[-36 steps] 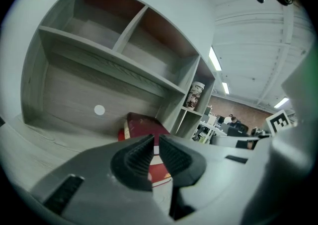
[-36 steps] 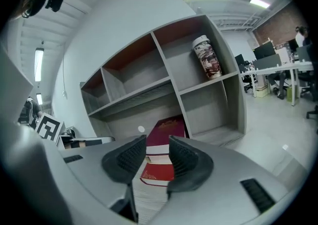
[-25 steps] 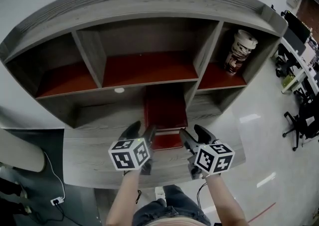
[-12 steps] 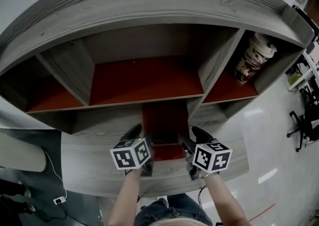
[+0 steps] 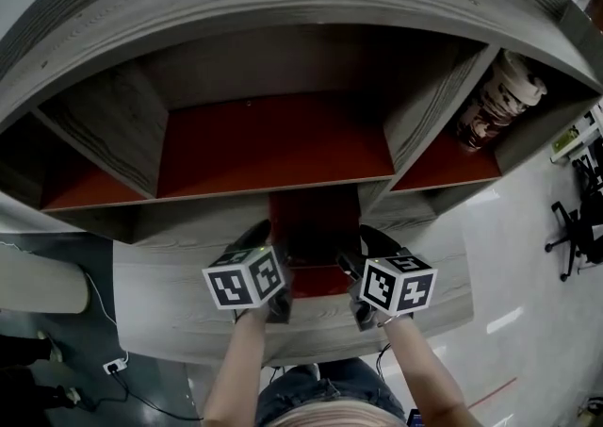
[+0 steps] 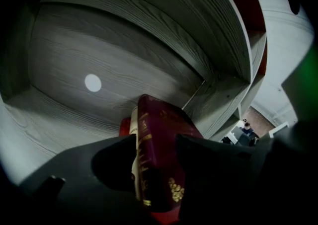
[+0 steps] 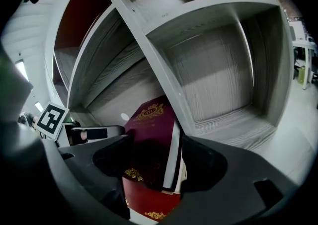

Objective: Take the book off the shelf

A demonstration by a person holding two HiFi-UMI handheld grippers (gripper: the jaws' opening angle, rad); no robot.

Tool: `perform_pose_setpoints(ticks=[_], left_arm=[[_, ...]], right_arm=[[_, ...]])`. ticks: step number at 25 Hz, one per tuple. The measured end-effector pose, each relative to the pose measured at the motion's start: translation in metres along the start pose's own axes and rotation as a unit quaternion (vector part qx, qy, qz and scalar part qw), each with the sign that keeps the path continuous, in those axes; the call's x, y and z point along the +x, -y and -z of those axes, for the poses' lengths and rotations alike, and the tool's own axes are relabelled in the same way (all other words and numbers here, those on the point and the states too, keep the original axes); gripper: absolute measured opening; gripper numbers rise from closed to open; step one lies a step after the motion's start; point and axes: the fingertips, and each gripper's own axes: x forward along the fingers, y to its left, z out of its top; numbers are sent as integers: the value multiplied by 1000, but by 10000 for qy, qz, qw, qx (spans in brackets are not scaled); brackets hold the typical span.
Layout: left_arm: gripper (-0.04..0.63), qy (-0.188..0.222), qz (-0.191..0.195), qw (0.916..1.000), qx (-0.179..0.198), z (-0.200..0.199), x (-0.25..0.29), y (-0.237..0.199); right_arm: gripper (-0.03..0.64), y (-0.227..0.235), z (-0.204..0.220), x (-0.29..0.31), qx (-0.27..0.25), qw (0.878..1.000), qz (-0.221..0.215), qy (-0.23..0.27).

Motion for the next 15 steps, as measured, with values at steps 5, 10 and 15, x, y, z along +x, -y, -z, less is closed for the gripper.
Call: perform_pose_setpoints(ticks=[5, 10, 15], left_arm=[[224, 6, 13, 10000, -12, -1, 4, 3], [225, 7, 3, 10000, -18, -2, 6, 4], [224, 83, -123, 9999, 71, -1, 3, 4]], right_arm=[[295, -6, 2, 6, -111, 9998, -109, -110], [295, -11, 4, 9, -334, 9992, -76, -184], [295, -11, 3, 9, -303, 9994, 130, -125]])
